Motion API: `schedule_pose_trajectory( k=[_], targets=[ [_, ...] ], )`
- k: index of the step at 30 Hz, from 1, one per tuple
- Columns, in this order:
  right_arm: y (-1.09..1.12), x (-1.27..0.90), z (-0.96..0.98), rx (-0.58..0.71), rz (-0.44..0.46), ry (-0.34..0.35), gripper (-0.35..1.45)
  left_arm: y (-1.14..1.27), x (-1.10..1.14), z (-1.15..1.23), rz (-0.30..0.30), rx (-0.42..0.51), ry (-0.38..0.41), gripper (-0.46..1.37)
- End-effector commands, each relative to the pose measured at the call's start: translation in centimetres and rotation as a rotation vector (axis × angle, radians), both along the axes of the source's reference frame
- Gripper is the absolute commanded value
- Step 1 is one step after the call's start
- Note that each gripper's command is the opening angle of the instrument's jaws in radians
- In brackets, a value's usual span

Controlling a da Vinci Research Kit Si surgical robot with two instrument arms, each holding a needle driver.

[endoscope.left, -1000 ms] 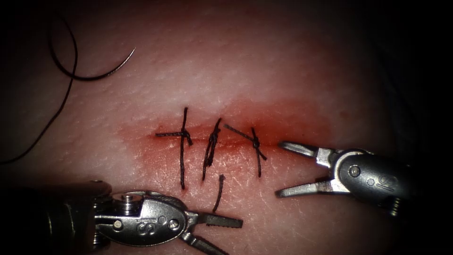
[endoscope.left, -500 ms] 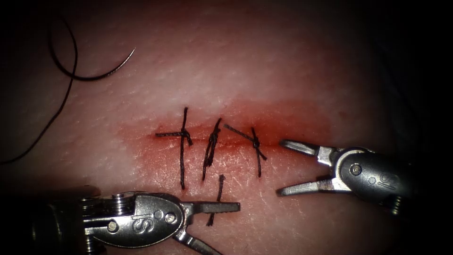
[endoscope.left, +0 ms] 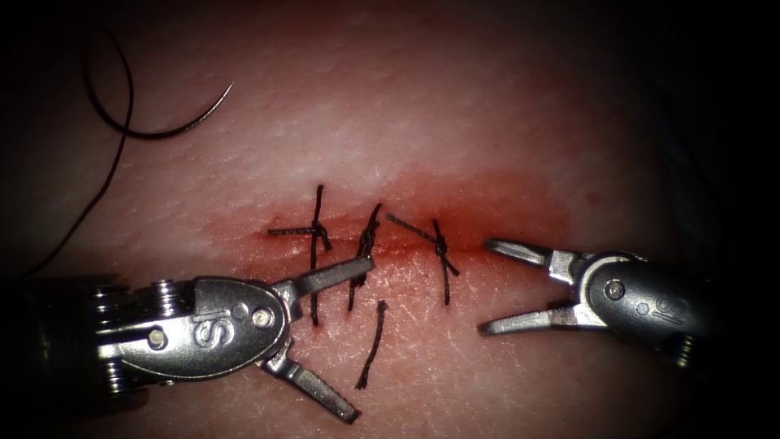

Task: Wound Closure
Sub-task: Grab the needle using the left gripper

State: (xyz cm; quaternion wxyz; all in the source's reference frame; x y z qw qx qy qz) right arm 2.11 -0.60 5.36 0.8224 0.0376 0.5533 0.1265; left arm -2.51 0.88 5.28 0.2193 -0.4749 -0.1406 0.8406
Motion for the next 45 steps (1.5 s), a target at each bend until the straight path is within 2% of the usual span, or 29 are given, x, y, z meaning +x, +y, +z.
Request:
schedule_pose_trajectory(
  k=[1, 7, 12, 16, 22, 27, 31, 35, 42, 45],
  targets=[
    [0.00, 0.00, 0.00, -0.001, 0.000, 0.000, 0.98, 0.01, 0.02, 0.01, -0.009, -0.004, 0.011, 1.04],
    [-0.01, 0.00, 0.00, -0.001, -0.001, 0.000, 0.98, 0.10, 0.22, 0.09, -0.042, -0.021, 0.062, 1.02],
    [-0.02, 0.00, 0.01, -0.003, -0.001, 0.000, 0.98, 0.31, 0.53, 0.22, -0.113, -0.052, 0.168, 1.02],
    [-0.03, 0.00, 0.02, -0.004, 0.001, 0.002, 0.98, 0.42, 0.72, 0.32, -0.147, -0.076, 0.229, 1.02],
    [-0.03, 0.00, 0.02, -0.005, 0.001, 0.002, 0.98, 0.58, 0.96, 0.47, -0.160, -0.076, 0.242, 0.99],
    [-0.04, 0.00, 0.02, -0.005, 0.001, 0.002, 0.99, 0.70, 1.06, 0.63, -0.188, -0.095, 0.286, 1.01],
    [-0.06, 0.00, 0.03, -0.007, 0.001, 0.002, 0.99, 0.78, 1.16, 0.75, -0.224, -0.125, 0.353, 1.00],
    [-0.07, 0.00, 0.03, -0.012, -0.004, 0.000, 0.99, 0.84, 1.24, 0.85, -0.232, -0.133, 0.372, 0.99],
    [-0.07, 0.00, 0.03, -0.013, -0.004, 0.000, 0.99, 0.84, 1.26, 0.98, -0.200, -0.140, 0.419, 0.92],
    [-0.07, 0.00, 0.03, -0.013, -0.004, 0.000, 0.99, 0.82, 1.25, 1.02, -0.190, -0.160, 0.482, 0.90]
  ],
)
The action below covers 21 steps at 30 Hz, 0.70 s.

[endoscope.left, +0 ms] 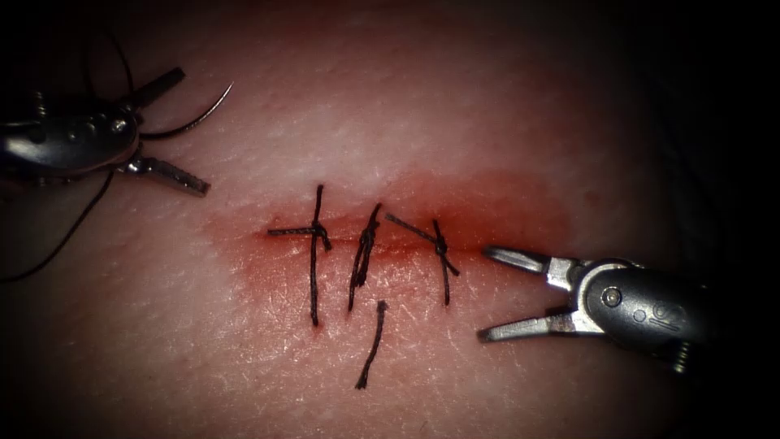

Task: Wound Closure
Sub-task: Grab the needle using the left gripper

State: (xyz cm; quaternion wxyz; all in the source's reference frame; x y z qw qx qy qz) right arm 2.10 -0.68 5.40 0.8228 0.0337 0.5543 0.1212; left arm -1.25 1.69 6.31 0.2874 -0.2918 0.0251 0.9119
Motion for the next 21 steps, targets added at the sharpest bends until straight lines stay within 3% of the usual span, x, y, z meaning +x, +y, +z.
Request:
schedule_pose_trajectory(
  k=[1, 2, 4, 8, 13, 16, 17, 18, 21],
  targets=[
    [0.00, 0.00, 0.00, 0.000, -0.002, -0.002, 0.99, 0.01, -0.01, 0.00, 0.004, -0.010, 0.039, 0.89],
    [-0.01, 0.00, 0.00, 0.000, -0.002, -0.002, 0.99, 0.01, 0.00, 0.02, 0.006, -0.031, 0.100, 0.82],
    [-0.01, -0.01, 0.00, -0.001, -0.003, -0.002, 0.99, 0.01, 0.01, 0.02, 0.006, -0.038, 0.127, 0.80],
    [-0.01, -0.01, 0.00, 0.000, -0.005, -0.003, 0.98, 0.01, 0.03, 0.02, 0.005, -0.040, 0.135, 0.72],
    [-0.01, -0.01, 0.01, 0.001, -0.007, -0.006, 0.98, -0.01, 0.03, 0.02, 0.017, -0.037, 0.148, 0.46],
    [-0.01, -0.01, 0.01, 0.001, -0.007, -0.006, 0.98, -0.01, 0.01, 0.02, 0.020, -0.036, 0.153, 0.18],
    [-0.01, -0.01, 0.01, 0.001, -0.009, -0.007, 0.98, -0.01, 0.01, 0.02, 0.029, -0.041, 0.157, 0.02],
    [-0.01, -0.01, 0.01, 0.001, -0.009, -0.007, 0.98, -0.02, 0.00, 0.02, 0.046, -0.048, 0.163, -0.28],
    [-0.01, -0.01, 0.01, 0.002, -0.011, -0.009, 0.98, -0.04, -0.02, 0.00, 0.082, -0.062, 0.180, -0.35]
  ],
)
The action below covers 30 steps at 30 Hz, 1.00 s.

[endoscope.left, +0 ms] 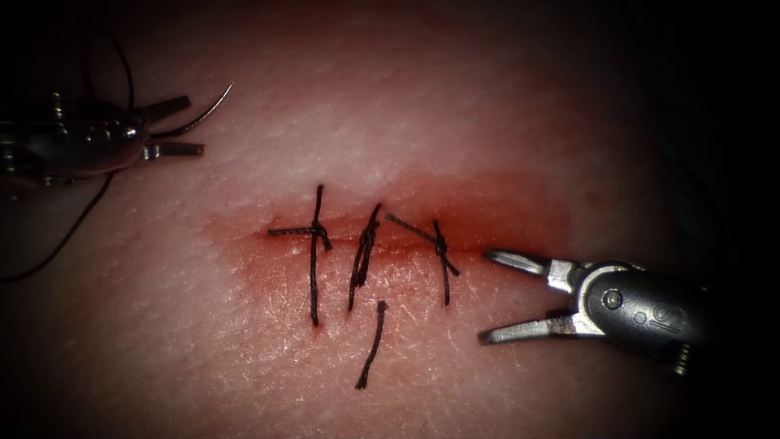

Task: Wound Closure
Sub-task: Grab the needle using the left gripper

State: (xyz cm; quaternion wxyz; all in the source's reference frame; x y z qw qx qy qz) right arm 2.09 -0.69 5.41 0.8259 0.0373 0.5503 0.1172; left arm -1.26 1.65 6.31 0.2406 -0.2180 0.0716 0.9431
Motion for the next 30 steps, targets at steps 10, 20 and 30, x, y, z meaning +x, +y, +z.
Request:
schedule_pose_trajectory(
  k=[10, 20, 30],
  targets=[
    [0.01, 0.00, 0.01, 0.000, 0.001, -0.001, 0.97, -0.03, -0.05, -0.08, 0.028, 0.007, 0.015, -0.35],
    [0.04, 0.00, 0.02, 0.000, 0.007, 0.001, 0.96, -0.11, -0.14, -0.22, 0.045, -0.015, 0.015, -0.35],
    [0.15, -0.03, 0.07, 0.018, 0.048, 0.021, 0.94, -0.16, -0.24, -0.46, 0.068, -0.025, 0.001, -0.35]
  ],
)
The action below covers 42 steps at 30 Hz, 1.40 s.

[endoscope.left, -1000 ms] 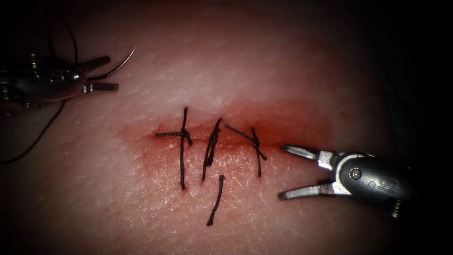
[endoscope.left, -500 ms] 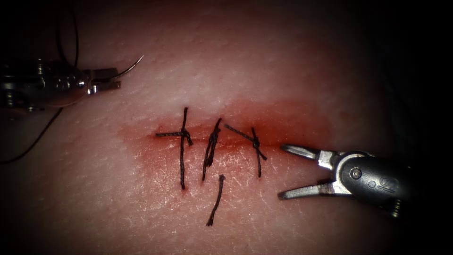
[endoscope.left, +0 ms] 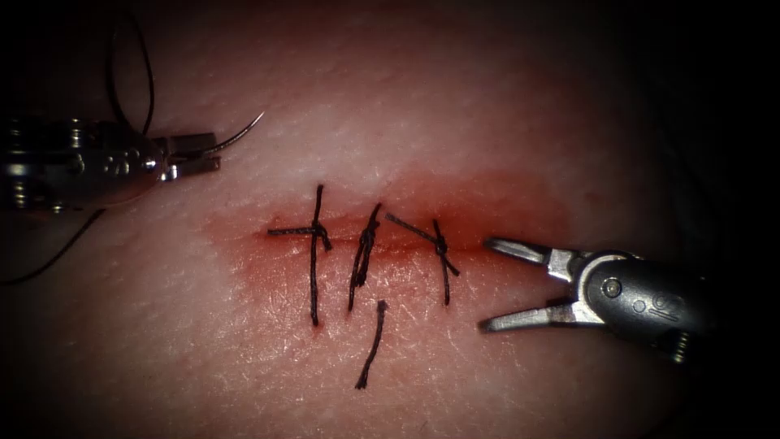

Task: Wound Closure
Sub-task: Grab the needle using the left gripper, then pass the needle from the left to the right gripper

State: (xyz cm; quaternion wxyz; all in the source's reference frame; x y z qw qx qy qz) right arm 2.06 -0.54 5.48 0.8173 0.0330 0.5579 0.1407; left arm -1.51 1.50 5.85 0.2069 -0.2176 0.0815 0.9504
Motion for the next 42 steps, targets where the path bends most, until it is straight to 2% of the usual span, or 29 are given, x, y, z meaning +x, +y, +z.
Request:
schedule_pose_trajectory(
  k=[1, 4, 11, 17, 19, 29, 34, 35, 42],
  targets=[
    [0.01, 0.00, 0.00, 0.006, 0.005, 0.002, 0.94, 0.00, -0.01, -0.03, 0.014, 0.010, -0.033, -0.35],
    [0.04, -0.02, 0.03, 0.005, 0.013, 0.005, 0.93, -0.03, -0.08, -0.16, 0.031, 0.008, -0.147, -0.35],
    [0.08, -0.04, 0.04, 0.010, 0.028, 0.011, 0.93, -0.08, -0.26, -0.35, 0.057, 0.004, -0.175, -0.35],
    [0.15, -0.06, 0.02, 0.037, 0.062, 0.026, 0.92, -0.11, -0.42, -0.48, 0.116, -0.016, -0.264, -0.35],
    [0.20, -0.06, 0.01, 0.057, 0.093, 0.041, 0.92, -0.14, -0.52, -0.53, 0.148, -0.020, -0.316, -0.35],
    [0.38, -0.08, -0.05, 0.112, 0.172, 0.080, 0.90, -0.22, -0.82, -0.72, 0.206, -0.052, -0.445, -0.35],
    [0.50, -0.09, -0.08, 0.204, 0.227, 0.099, 0.83, -0.26, -0.94, -0.81, 0.249, -0.084, -0.515, -0.35],
    [0.52, -0.09, -0.09, 0.229, 0.237, 0.100, 0.82, -0.28, -0.99, -0.84, 0.260, -0.089, -0.553, -0.35],
    [0.60, -0.06, -0.10, 0.346, 0.255, 0.132, 0.78, -0.36, -1.16, -0.98, 0.337, -0.138, -0.685, -0.35]
  ],
)
